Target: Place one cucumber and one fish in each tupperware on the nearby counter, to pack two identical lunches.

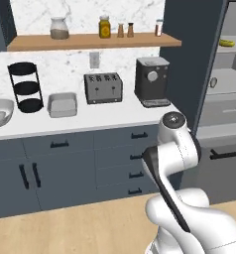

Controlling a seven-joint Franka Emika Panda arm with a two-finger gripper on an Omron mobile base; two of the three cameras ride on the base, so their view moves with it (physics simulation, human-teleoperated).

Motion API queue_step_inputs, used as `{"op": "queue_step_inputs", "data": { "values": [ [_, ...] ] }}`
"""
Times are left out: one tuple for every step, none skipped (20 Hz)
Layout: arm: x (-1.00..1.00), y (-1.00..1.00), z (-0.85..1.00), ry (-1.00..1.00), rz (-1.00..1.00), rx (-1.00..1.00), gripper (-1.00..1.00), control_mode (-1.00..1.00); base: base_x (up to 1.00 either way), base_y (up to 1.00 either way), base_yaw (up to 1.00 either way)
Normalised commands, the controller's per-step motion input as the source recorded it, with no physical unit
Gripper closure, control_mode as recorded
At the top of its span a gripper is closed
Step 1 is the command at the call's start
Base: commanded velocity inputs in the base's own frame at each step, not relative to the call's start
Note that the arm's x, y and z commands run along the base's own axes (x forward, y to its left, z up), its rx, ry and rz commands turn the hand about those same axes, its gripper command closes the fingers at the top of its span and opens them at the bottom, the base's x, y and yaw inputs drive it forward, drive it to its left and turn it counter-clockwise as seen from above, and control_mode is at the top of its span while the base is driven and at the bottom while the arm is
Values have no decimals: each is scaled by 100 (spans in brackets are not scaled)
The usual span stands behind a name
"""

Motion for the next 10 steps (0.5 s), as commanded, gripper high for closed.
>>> {"op": "queue_step_inputs", "data": {
  "values": [
    [0, 0, 0, 0, 0, 0, -100, 100, 27, -100, 0],
    [0, 0, 0, 0, 0, 0, -100, 100, 30, -100, 0],
    [0, 0, 0, 0, 0, 0, -100, 100, 30, -100, 0],
    [0, 0, 0, 0, 0, 0, -100, 100, 29, -100, 0],
    [0, 0, 0, 0, 0, 0, -100, 100, 32, -100, 0],
    [0, 0, 0, 0, 0, 0, -100, 100, 39, -100, 0],
    [0, 0, 0, 0, 0, 0, -100, 100, 46, -100, 0],
    [0, 0, 0, 0, 0, 0, -100, 100, 50, -84, 0],
    [0, 0, 0, 0, 0, 0, -100, 100, 62, -73, 0],
    [0, 0, 0, 0, 0, 0, -100, 100, 66, -62, 0]
  ]
}}
